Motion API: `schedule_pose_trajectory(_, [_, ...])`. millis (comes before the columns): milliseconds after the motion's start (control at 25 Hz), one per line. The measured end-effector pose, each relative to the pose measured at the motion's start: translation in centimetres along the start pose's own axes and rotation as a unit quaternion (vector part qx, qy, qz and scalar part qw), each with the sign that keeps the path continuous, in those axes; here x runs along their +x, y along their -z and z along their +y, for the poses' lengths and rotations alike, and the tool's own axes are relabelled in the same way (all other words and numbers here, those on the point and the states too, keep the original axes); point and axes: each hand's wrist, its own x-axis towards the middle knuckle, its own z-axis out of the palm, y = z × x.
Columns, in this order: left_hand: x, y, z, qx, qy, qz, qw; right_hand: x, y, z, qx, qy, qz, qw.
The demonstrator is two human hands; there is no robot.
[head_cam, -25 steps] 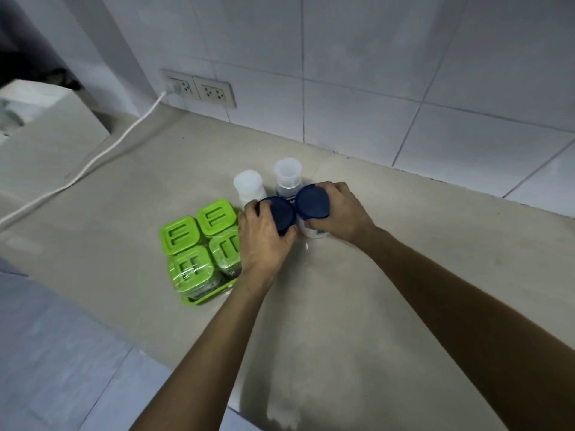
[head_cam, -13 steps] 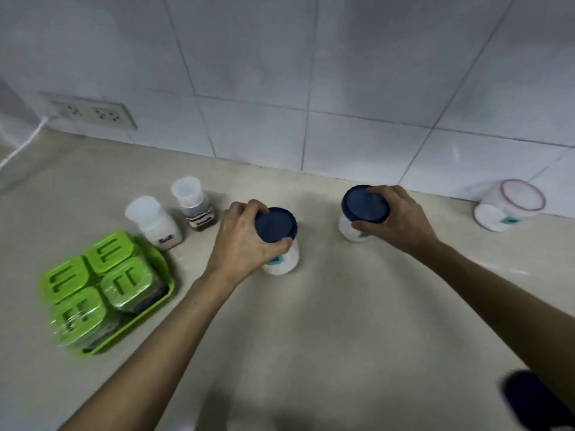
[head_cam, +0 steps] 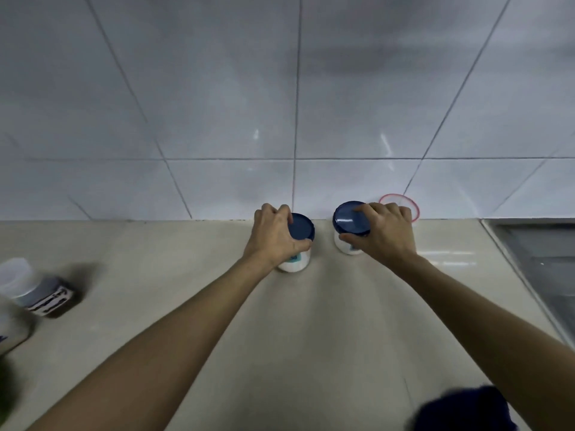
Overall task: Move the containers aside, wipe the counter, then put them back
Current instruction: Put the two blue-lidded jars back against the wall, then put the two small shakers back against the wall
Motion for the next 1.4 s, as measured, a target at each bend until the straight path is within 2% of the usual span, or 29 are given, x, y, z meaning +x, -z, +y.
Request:
schedule_pose_trajectory(200, [3.3, -2.5, 2.5, 0.0, 0.015, 0.018, 1.0, 1.4, -0.4, 2.0, -0.018, 0.024, -0.003, 1.0])
schedule_pose_trajectory(320, [4.7, -3.3, 3.4, 0.011, 0.009, 0.026, 1.0, 2.3, 0.0, 2.7, -0.048, 0.03, -0.033, 0.998])
schedule_pose_trajectory(600, [6.1, -5.2, 4.8, 0.035, 0.006, 0.047, 0.998, 2.9, -1.2, 3.6, -0.002, 0.012, -0.047, 0.999])
schedule_pose_trajectory(720, [5.6, -4.7, 4.8, 0.027, 0.007, 0.045, 0.999, 2.5, -1.1, 3.4, -0.021, 0.013, -0.067, 0.997])
schedule_pose_trajectory(840, [2.7, -3.4, 3.1, -0.018, 0.019, 0.071, 0.997, 0.3, -0.4, 2.6, -0.003, 0.033, -0.016, 0.999])
schedule_pose_trajectory(920, [-0.5, -2.3, 0.1, -0.014, 0.027, 0.046, 0.998, -2.1, -0.5, 1.3, 0.043, 0.046, 0.034, 0.997])
schedule_pose_trajectory(1000, [-4.2, -1.1, -3.4, 0.002, 0.034, 0.006, 0.999, -4.7, -0.4, -0.8, 0.061, 0.07, 0.011, 0.996])
schedule_pose_trajectory(1080, [-8.7, 1.8, -8.4, 0.017, 0.049, -0.002, 0.999, -6.5, -0.5, -5.9, 0.064, 0.137, -0.022, 0.988])
schedule_pose_trajectory(1160, [-11.0, 3.2, -10.3, 0.038, 0.037, -0.005, 0.999, -7.4, -0.5, -8.1, 0.065, 0.167, -0.043, 0.983])
schedule_pose_trajectory(1280, [-14.8, 9.5, -16.1, 0.108, 0.03, 0.061, 0.992, -6.9, -0.5, -17.0, 0.104, 0.227, -0.085, 0.965])
schedule_pose_trajectory(1400, [-16.7, 16.3, -21.1, 0.156, 0.013, 0.176, 0.972, -5.0, 0.0, -26.8, 0.133, 0.266, -0.111, 0.948])
